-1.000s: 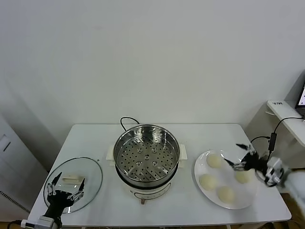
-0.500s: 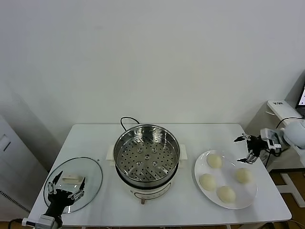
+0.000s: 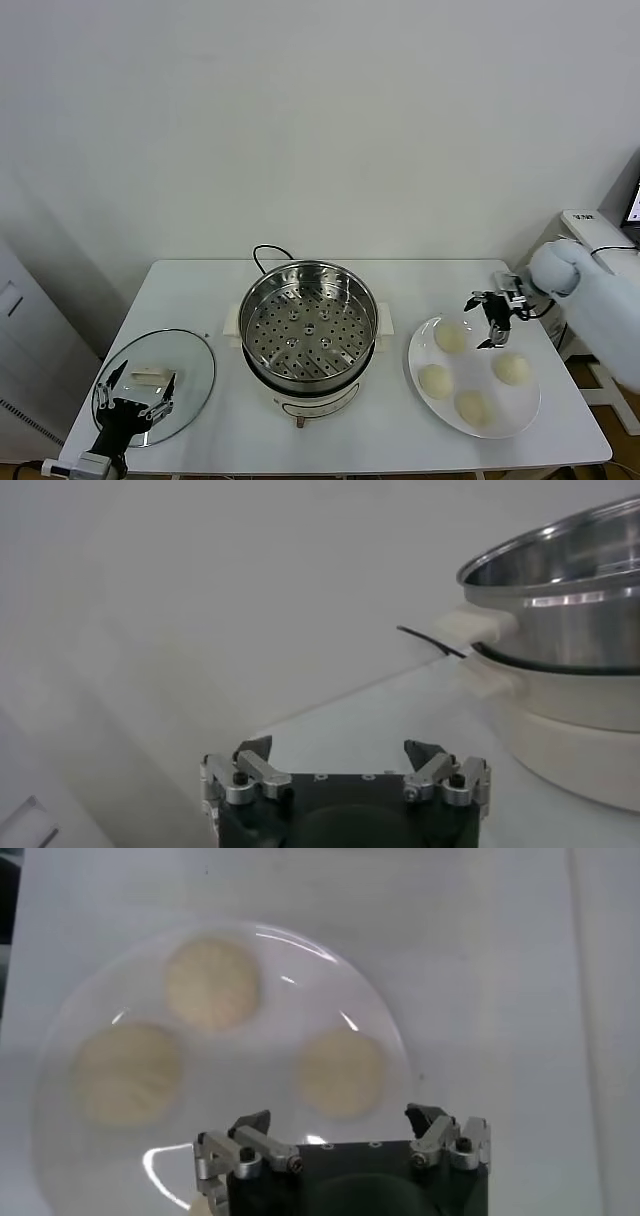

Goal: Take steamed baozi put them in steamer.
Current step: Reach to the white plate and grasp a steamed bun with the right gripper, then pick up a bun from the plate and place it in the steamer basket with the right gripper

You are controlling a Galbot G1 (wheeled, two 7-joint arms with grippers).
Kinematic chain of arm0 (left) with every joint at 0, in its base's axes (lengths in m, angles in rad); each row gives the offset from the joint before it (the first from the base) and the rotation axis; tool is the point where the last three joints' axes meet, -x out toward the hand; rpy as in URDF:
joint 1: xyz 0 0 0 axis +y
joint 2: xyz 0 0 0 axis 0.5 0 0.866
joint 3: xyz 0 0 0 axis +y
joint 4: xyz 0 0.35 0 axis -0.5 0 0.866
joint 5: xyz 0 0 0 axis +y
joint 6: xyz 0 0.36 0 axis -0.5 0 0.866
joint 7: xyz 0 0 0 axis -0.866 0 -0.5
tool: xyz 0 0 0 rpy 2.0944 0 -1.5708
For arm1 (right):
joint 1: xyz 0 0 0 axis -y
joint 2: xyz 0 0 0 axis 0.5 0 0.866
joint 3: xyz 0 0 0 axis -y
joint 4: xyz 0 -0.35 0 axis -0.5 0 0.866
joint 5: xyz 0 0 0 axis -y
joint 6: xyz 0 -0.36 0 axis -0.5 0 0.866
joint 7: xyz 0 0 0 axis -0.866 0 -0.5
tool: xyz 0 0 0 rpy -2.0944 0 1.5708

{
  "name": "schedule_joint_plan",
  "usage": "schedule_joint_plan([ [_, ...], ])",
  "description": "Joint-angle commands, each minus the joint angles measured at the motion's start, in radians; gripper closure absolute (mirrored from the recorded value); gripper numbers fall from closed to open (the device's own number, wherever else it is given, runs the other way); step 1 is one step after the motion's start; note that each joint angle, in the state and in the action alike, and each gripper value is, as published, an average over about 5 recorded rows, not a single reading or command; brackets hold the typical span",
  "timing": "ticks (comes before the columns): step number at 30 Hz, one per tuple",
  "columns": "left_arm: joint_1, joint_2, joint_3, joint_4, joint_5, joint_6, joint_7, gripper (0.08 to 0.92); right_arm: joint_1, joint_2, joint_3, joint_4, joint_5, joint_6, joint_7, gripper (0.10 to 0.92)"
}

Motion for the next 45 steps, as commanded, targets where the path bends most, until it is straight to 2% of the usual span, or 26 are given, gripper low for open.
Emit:
schedule_joint_plan([
  [1,0.005,-0.001,-0.003,0.0,0.005,-0.002,-0.001,0.177,-0.013,0.087,-0.004,-0.074,-0.084,0.023,0.044,0.203],
  [5,0.009,-0.002,-0.01,-0.001,0.004,-0.003,0.0,0.177,-0.012,0.102,0.0,-0.093,-0.096,0.028,0.045,0.207],
  [8,0.012,-0.003,-0.012,-0.001,0.004,-0.005,0.0,0.177,-0.01,0.101,-0.009,-0.092,-0.098,0.027,0.043,0.249],
  [19,0.002,-0.002,-0.012,0.001,0.003,-0.003,-0.001,0.177,0.089,0.04,-0.108,-0.036,-0.025,0.019,0.025,0.56],
  [25,0.003,-0.001,-0.026,-0.008,-0.006,-0.004,0.0,0.177,0.384,-0.006,-0.382,0.033,0.163,0.017,-0.004,0.698],
  [31,0.005,0.003,-0.049,-0.008,-0.02,-0.008,0.002,0.177,0.774,0.084,-0.697,0.055,0.38,0.068,-0.013,0.709],
  [35,0.013,0.004,-0.062,-0.016,-0.029,-0.013,0.004,0.177,0.918,0.183,-0.81,0.08,0.449,0.124,-0.017,0.693],
  [40,0.024,0.003,-0.068,-0.023,-0.035,-0.021,0.006,0.177,0.957,0.317,-0.853,0.161,0.428,0.225,-0.01,0.688],
  [45,0.03,0.003,-0.077,-0.027,-0.049,-0.024,0.007,0.177,0.868,0.436,-0.815,0.228,0.317,0.317,0.0,0.689],
])
